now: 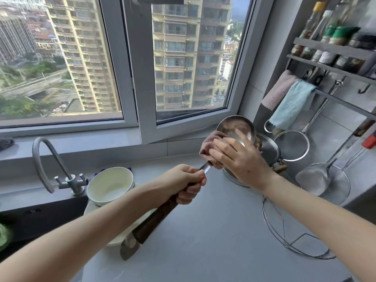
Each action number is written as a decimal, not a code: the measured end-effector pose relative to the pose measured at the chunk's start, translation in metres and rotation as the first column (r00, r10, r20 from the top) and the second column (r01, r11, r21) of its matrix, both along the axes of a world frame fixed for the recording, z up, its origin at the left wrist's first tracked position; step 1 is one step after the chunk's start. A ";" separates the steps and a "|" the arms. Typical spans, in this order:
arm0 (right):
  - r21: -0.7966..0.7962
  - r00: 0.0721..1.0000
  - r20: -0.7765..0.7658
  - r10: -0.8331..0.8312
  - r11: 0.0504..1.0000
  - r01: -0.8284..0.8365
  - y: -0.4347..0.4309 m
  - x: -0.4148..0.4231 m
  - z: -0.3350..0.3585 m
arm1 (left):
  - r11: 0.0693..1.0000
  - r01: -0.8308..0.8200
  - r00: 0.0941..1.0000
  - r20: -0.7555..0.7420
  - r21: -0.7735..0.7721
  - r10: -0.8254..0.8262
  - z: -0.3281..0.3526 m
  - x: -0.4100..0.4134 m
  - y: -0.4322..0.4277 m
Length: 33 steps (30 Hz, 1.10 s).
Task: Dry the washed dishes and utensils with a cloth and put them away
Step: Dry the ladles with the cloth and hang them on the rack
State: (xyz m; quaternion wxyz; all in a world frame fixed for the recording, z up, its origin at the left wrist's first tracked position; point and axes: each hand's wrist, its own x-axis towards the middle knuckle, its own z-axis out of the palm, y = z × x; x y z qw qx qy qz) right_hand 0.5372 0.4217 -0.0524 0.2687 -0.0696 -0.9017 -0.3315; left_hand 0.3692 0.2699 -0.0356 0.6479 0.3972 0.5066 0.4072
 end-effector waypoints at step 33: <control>-0.532 0.937 -0.275 -0.213 0.846 0.036 -0.030 -0.041 0.003 | 0.980 -0.117 0.970 -0.193 0.160 0.148 0.001 -0.007 0.000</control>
